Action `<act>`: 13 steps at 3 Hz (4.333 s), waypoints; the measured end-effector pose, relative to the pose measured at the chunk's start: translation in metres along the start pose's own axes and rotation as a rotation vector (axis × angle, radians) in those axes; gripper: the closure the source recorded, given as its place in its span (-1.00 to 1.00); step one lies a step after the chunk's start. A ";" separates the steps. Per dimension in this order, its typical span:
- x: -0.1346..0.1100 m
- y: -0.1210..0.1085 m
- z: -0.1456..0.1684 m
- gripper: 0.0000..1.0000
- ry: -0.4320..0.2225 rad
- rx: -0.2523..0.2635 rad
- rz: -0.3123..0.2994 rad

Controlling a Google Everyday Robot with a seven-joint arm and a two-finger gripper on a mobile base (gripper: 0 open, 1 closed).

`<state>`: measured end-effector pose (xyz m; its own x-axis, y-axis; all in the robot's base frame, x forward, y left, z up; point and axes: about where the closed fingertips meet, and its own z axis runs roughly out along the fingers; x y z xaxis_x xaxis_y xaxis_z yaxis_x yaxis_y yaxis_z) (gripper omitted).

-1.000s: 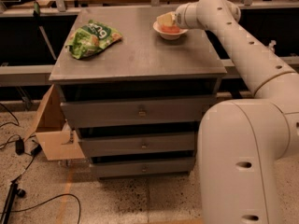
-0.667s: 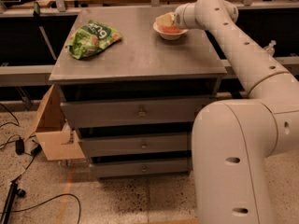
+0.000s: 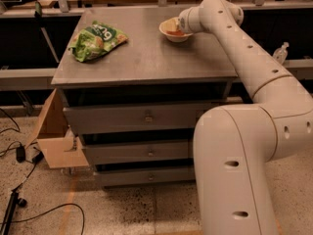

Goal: Pick apple from paper bowl and place on counter

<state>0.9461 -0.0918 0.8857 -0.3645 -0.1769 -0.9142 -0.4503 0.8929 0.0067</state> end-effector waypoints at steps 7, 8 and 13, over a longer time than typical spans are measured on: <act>-0.046 0.077 -0.105 1.00 -0.018 -0.319 -0.289; -0.037 0.106 -0.123 1.00 0.012 -0.398 -0.413; 0.016 0.189 -0.018 0.19 0.035 -0.312 -0.623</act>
Offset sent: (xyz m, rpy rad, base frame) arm -0.0022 0.0011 -0.0164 -0.0137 0.0600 0.0104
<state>0.8402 0.0662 0.8795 0.0138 -0.6354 -0.7721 -0.7950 0.4613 -0.3939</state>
